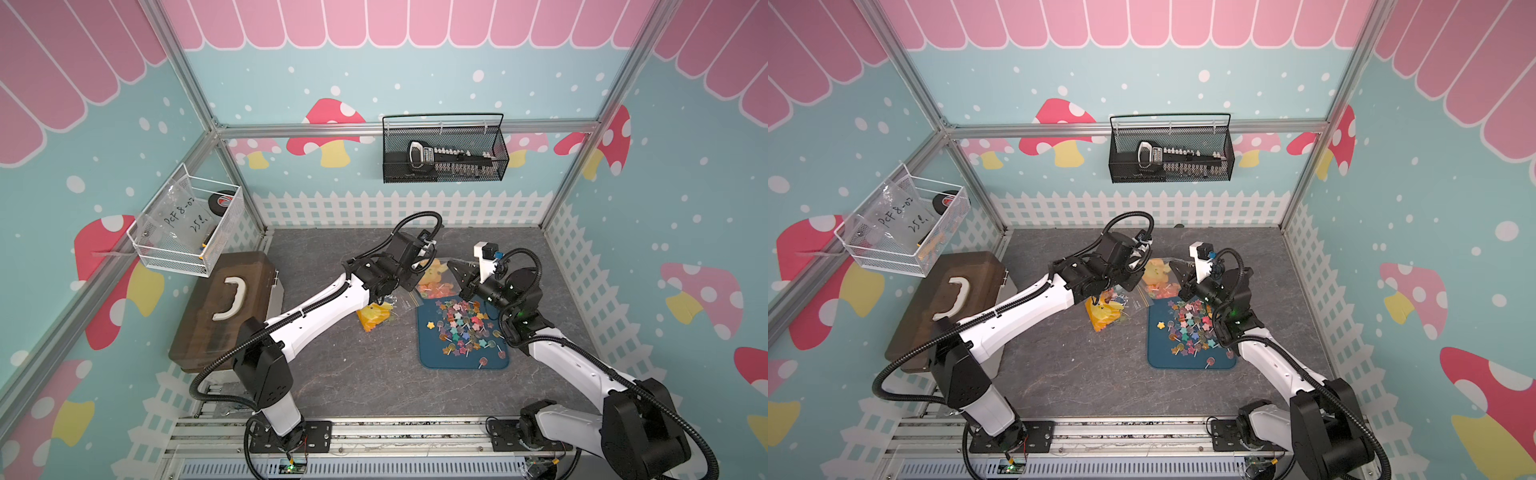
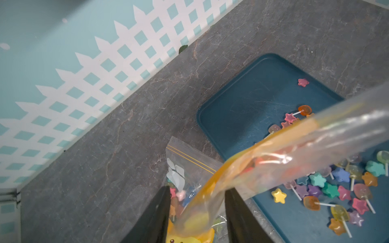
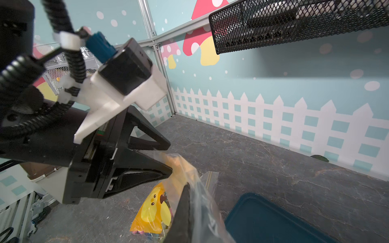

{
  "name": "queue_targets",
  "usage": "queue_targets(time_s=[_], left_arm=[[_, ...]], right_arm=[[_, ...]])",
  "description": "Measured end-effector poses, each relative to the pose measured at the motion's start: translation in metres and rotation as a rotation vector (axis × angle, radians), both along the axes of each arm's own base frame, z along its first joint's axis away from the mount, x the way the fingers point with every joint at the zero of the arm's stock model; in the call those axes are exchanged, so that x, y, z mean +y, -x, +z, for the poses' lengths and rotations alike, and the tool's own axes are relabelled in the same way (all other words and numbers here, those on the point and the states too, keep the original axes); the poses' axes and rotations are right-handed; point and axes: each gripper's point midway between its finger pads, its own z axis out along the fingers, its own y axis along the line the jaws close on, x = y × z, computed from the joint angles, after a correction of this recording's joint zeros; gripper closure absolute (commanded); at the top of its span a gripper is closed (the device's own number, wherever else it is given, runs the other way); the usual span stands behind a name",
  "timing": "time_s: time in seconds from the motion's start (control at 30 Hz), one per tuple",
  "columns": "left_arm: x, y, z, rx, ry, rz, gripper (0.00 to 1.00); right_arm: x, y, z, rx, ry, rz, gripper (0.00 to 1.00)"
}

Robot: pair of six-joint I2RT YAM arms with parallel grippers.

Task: Pour candies out of the ziploc bag
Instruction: 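Pour the candies out of the ziploc bag onto the tray.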

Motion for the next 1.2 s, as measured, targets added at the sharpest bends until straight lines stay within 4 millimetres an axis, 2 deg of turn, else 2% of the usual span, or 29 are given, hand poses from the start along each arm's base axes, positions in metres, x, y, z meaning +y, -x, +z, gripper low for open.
queue_targets(time_s=[0.17, 0.27, 0.4, 0.5, 0.87, 1.2], left_arm=[[0.014, 0.010, 0.007, -0.024, 0.058, -0.054, 0.25], [0.026, 0.019, 0.008, -0.036, 0.104, -0.105, 0.14], [0.046, 0.028, 0.002, -0.037, 0.188, -0.143, 0.09], [0.050, 0.030, -0.005, -0.027, 0.263, -0.185, 0.03], [0.007, 0.039, -0.024, 0.032, 0.507, -0.426, 0.01], [-0.015, 0.025, -0.038, 0.053, 0.617, -0.471, 0.01]], right_arm=[[0.001, -0.001, 0.008, -0.015, -0.005, 0.002, 1.00], [0.000, -0.001, 0.012, -0.022, -0.007, 0.001, 1.00], [0.001, 0.001, 0.016, -0.028, -0.008, 0.009, 1.00], [0.002, 0.002, 0.021, -0.036, -0.010, 0.020, 1.00], [0.004, 0.010, 0.038, -0.064, -0.017, 0.048, 1.00], [0.005, 0.013, 0.039, -0.067, -0.017, 0.062, 1.00]])
